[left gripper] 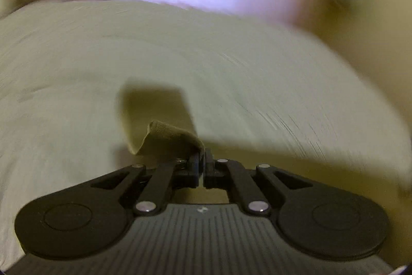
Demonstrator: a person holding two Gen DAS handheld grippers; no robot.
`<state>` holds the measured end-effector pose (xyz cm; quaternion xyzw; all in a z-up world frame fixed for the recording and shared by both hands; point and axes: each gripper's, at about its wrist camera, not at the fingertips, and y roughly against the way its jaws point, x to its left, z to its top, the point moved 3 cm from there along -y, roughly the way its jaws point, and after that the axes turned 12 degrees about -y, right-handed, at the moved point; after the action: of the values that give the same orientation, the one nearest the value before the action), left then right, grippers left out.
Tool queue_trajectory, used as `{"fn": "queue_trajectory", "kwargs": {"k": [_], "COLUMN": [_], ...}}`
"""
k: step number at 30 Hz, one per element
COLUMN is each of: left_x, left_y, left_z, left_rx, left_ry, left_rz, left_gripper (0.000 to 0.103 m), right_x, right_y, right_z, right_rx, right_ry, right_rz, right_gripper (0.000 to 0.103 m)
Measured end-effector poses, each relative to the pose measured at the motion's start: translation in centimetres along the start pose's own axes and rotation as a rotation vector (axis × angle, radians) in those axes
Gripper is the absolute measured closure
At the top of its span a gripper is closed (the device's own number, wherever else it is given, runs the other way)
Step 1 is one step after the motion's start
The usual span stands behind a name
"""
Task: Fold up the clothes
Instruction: 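Pull the held hem with the left gripper to spread the shirt flat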
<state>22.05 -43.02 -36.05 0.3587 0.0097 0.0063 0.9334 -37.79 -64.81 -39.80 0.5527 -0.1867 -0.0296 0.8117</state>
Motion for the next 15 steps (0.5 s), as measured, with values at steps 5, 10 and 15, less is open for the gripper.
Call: {"fn": "queue_trajectory", "kwargs": {"k": [5, 10, 15], "left_x": [-3.3, 5.4, 17.6], "left_y": [-2.8, 0.4, 1.9], "left_z": [-2.2, 0.0, -2.5], "left_rx": [0.06, -0.067, 0.074], "left_ry": [-0.07, 0.031, 0.302], "left_rz": [0.003, 0.33, 0.64], "left_gripper": [0.103, 0.103, 0.096], "right_x": [0.8, 0.8, 1.1], "right_y": [-0.2, -0.1, -0.1], "right_z": [-0.3, -0.3, -0.8], "right_rx": [-0.011, 0.003, -0.025], "right_ry": [0.014, 0.027, 0.017], "right_rz": [-0.028, -0.019, -0.035], "right_gripper": [0.018, 0.018, 0.018]}}
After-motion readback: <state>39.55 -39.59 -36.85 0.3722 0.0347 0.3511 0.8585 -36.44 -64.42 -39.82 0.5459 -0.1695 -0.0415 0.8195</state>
